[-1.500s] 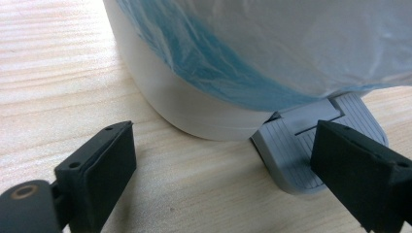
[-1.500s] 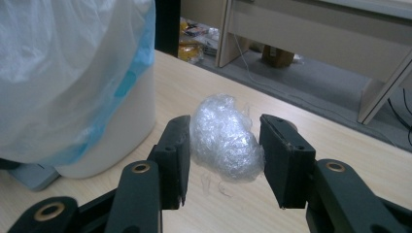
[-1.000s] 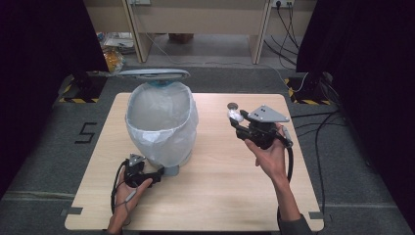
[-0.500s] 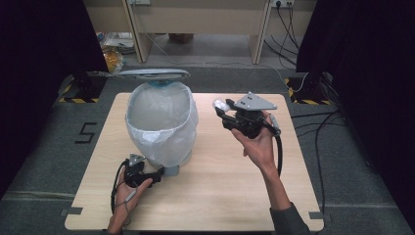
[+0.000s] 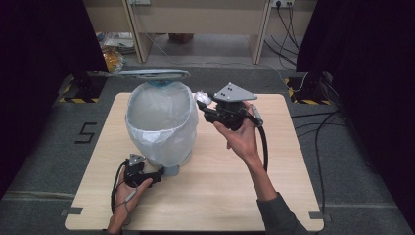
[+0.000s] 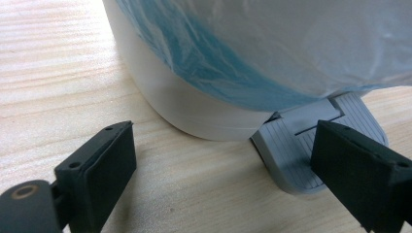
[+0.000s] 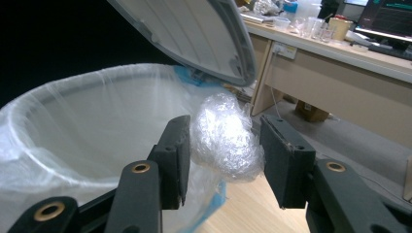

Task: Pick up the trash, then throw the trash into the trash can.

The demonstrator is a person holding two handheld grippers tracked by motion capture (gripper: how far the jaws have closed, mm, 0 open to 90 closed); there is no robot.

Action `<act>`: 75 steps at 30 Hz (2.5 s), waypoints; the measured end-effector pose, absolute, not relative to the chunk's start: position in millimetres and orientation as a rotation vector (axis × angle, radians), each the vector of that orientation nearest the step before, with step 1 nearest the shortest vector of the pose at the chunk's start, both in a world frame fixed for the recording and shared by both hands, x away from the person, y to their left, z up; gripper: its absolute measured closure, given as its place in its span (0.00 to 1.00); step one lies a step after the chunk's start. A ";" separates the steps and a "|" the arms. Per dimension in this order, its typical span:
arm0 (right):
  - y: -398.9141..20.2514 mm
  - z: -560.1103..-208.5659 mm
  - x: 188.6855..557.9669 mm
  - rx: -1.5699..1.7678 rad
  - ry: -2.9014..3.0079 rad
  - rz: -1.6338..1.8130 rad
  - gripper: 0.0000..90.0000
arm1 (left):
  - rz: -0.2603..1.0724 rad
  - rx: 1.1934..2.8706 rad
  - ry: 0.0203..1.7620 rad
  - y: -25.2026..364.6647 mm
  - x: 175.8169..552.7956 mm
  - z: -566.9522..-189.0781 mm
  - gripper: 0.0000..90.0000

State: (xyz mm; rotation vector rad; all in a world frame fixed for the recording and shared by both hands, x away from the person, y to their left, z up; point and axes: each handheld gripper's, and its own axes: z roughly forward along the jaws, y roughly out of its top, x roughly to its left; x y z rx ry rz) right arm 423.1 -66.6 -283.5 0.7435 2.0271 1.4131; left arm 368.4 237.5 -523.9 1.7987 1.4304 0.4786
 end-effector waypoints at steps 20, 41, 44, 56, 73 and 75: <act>-9.6 -272.8 430.8 0.649 2.084 1.442 0.62 | 0.477 1.798 1.429 237.6 368.5 -524.0 0.09; 21.1 -281.9 440.3 0.642 2.119 1.452 0.62 | 0.477 1.799 1.428 237.7 368.5 -524.0 0.09; 22.0 -283.6 442.2 0.646 2.124 1.447 0.62 | 0.477 1.799 1.428 237.7 368.5 -524.0 0.09; 23.0 -284.7 443.7 0.646 2.127 1.443 0.62 | 0.478 1.800 1.428 237.8 368.6 -524.0 0.09; 27.8 -282.8 446.0 0.650 2.129 1.455 0.61 | 0.478 1.800 1.429 237.7 368.6 -523.9 0.09; 29.7 -283.4 446.0 0.648 2.129 1.461 0.57 | 0.478 1.800 1.429 237.7 368.6 -523.9 0.09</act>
